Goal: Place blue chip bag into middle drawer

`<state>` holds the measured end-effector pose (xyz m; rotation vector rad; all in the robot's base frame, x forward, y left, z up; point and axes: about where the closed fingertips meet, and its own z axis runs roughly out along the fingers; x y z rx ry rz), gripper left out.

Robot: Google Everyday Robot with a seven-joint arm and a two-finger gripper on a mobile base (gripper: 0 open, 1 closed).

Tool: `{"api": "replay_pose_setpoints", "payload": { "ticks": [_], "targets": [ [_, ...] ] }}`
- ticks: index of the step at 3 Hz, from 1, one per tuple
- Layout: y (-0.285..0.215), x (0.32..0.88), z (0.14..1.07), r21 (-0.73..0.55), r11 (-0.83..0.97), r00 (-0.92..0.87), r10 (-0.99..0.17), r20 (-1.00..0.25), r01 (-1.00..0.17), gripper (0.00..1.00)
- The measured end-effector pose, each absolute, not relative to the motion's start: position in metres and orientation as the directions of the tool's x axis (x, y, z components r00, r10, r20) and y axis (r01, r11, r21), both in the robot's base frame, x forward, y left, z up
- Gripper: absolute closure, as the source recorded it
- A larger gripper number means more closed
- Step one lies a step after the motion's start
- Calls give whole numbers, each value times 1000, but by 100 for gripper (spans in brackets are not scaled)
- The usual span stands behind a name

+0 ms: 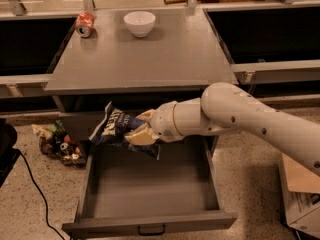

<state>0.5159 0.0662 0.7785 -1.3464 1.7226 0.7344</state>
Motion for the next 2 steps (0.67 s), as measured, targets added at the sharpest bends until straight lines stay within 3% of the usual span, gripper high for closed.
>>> {"api": "replay_pose_setpoints", "payload": {
  "ticks": [2],
  "targets": [
    [29,506,703,3,349,-221,-586,-780,-937,100]
  ]
}}
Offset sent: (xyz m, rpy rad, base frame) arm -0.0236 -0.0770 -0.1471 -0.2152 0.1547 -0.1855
